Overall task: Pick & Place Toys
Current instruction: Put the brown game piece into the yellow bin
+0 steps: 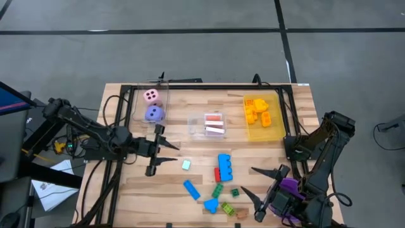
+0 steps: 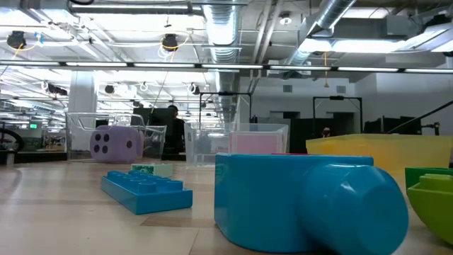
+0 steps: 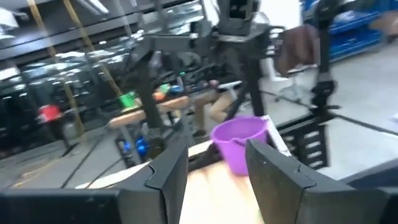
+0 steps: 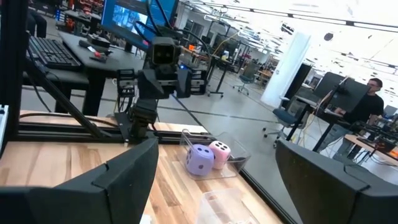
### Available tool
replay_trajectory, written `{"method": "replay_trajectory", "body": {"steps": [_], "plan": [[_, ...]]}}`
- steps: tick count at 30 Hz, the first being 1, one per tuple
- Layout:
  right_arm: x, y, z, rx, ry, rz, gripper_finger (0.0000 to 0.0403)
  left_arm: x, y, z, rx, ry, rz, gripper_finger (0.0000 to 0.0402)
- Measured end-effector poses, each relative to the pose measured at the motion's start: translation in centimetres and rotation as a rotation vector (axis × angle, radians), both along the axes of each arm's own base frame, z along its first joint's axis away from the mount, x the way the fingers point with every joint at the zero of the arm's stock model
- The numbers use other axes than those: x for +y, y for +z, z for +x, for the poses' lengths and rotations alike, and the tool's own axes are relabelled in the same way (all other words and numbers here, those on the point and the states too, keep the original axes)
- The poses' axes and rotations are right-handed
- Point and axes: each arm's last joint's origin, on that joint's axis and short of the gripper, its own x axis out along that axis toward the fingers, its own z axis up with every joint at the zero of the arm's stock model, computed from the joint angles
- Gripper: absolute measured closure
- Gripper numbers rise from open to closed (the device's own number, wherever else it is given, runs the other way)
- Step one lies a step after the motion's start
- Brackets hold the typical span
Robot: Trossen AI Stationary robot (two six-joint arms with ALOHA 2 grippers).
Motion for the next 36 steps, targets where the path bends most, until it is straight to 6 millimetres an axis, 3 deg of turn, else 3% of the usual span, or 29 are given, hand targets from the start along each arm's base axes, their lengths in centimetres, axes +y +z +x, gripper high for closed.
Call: {"method": "replay_trajectory", "body": {"steps": [12, 20, 24, 30, 33, 36], "plan": [[0.9, -0.2, -1.3, 0.013, 0.048, -0.023, 0.0085, -0.1, 0.1, 0.1, -0.013, 0.011, -0.008, 0.0245], [1.4, -1.5, -1.8, 0.087, 0.375, -0.033, 0.0085, -0.1, 0.1, 0.1, -0.017, 0.011, -0.01, 0.0245], [-1.1, -2.5, -0.4, 0.185, 0.405, 0.109, 0.0085, -0.1, 0.1, 0.1, -0.017, 0.009, -0.009, 0.0245], [-5.8, -5.9, 2.4, 0.556, 0.345, 0.554, 0.0085, -0.1, 0.1, 0.1, -0.019, 0.007, -0.009, 0.0245], [-6.1, -8.6, 4.1, 0.715, 0.315, 0.638, 0.0085, -0.1, 0.1, 0.1, -0.02, 0.008, -0.008, 0.0245], [-5.0, -11.0, 5.8, 0.881, 0.402, 0.787, 0.0085, -0.1, 0.1, 0.1, -0.019, 0.009, -0.007, 0.0245]]}}
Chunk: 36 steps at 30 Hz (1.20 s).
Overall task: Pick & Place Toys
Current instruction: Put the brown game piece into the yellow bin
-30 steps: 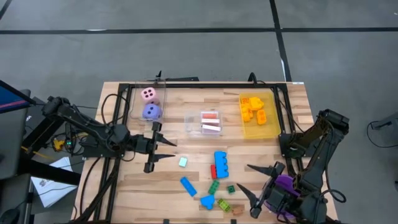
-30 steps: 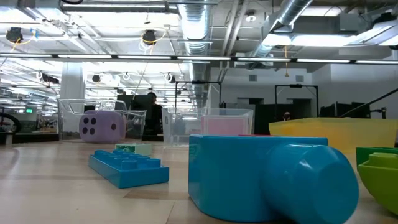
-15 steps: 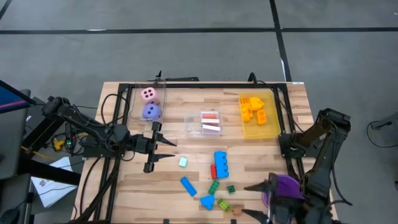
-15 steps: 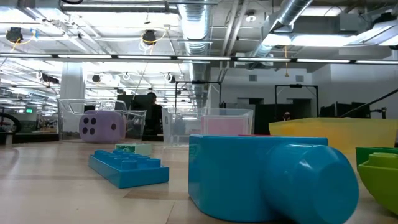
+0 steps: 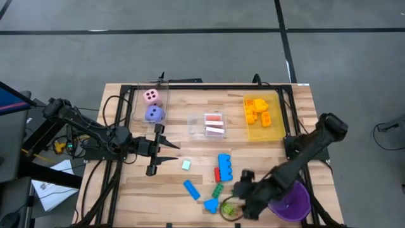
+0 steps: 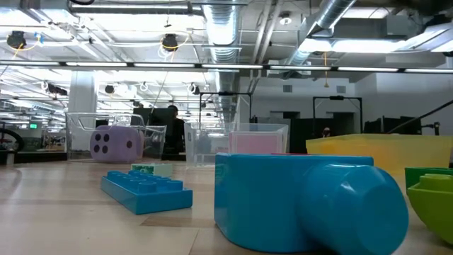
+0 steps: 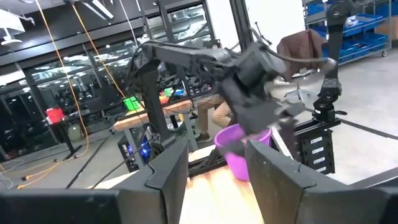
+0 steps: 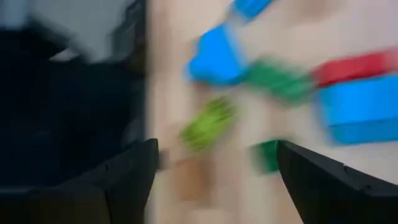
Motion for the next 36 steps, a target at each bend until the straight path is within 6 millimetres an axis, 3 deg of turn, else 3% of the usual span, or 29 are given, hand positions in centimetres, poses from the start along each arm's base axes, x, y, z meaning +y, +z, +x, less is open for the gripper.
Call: {"method": "replay_trajectory", "body": {"steps": [4, 9, 15, 24, 36], "plan": [[2.2, -3.1, 1.0, 0.206, 0.058, 0.187, 0.0085, 0.0, 0.0, 0.0, -0.001, 0.0, 0.0, 0.0245], [4.3, -4.9, 1.3, 0.334, 0.051, 0.186, 0.0085, 0.0, 0.1, 0.0, -0.005, 0.003, -0.002, 0.0245], [5.5, -4.8, 1.5, 0.215, 0.008, 0.062, 0.0085, 0.0, 0.0, 0.0, -0.003, 0.004, -0.002, 0.0245], [6.9, -8.2, 0.8, 0.275, 0.008, -0.018, 0.0085, 0.0, 0.0, 0.0, 0.001, 0.004, 0.0, 0.0245], [7.2, -11.6, 1.0, 0.309, -0.037, -0.132, 0.0085, 0.0, 0.0, 0.0, 0.0, 0.0, 0.0, 0.0245]]}}
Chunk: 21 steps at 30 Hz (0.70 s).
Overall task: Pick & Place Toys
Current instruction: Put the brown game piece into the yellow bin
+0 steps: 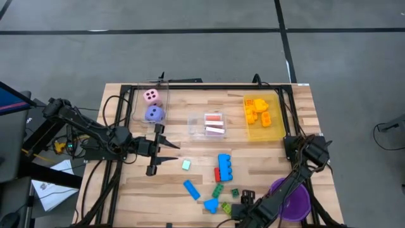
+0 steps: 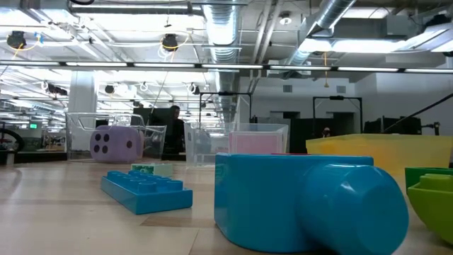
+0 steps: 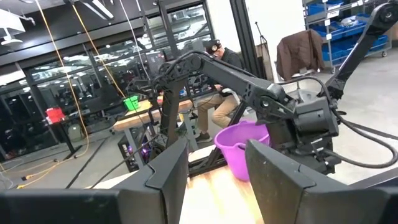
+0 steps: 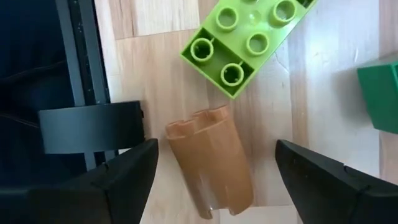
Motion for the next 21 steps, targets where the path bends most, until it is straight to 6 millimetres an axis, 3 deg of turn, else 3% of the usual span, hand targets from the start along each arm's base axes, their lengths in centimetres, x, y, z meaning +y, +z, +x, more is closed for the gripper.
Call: {"method": "replay_trajectory", "body": {"steps": [13, 21], "plan": [[-0.04, -0.08, -0.03, -0.003, -0.008, -0.005, 0.0087, -0.01, -0.02, 0.0, 0.003, -0.001, -0.002, 0.0245], [-0.14, -0.2, -0.09, 0.005, -0.008, -0.014, 0.0144, -0.01, -0.02, 0.0, 0.003, -0.001, -0.002, 0.0245]]}}
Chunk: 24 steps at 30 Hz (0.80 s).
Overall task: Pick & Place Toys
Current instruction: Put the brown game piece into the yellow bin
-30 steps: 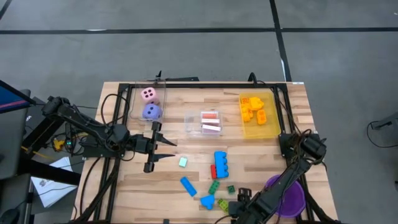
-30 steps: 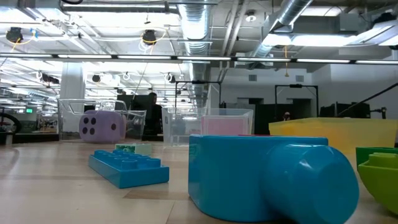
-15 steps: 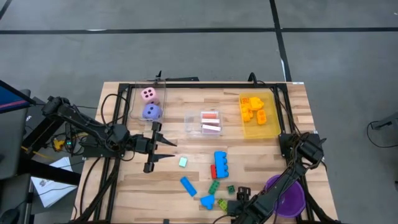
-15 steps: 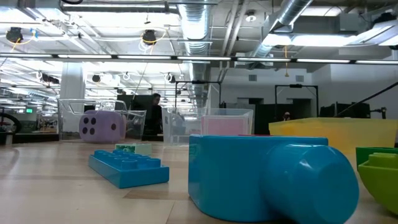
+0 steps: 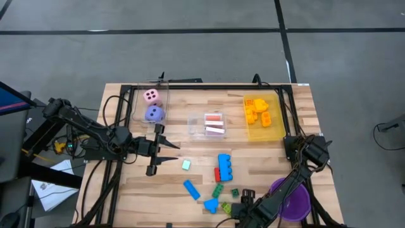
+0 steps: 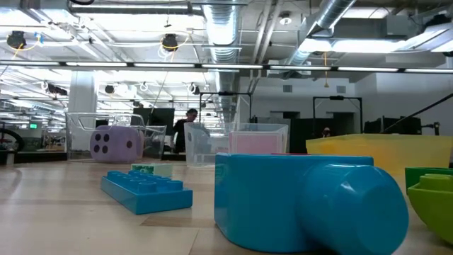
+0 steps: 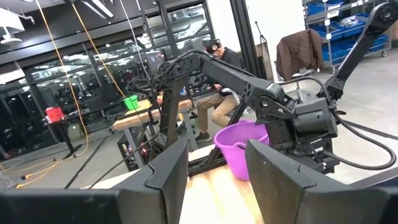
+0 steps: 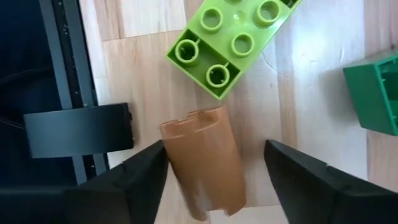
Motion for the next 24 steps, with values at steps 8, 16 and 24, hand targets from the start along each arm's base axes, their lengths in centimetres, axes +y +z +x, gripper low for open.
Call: {"method": "replay_trajectory", "body": {"steps": [8, 16, 24], "plan": [[-0.1, -0.1, -0.1, 0.009, 0.007, -0.012, 0.0239, 0.0, 0.0, 0.0, 0.001, 0.004, -0.004, 0.0245], [0.3, 1.1, 0.3, 0.018, 0.047, -0.051, 0.0271, 0.0, 0.0, 0.0, 0.005, 0.003, -0.003, 0.0245], [0.3, 3.2, 0.1, 0.002, 0.036, -0.178, 0.024, 0.0, -0.1, 0.0, 0.013, 0.003, 0.001, 0.0245]]}}
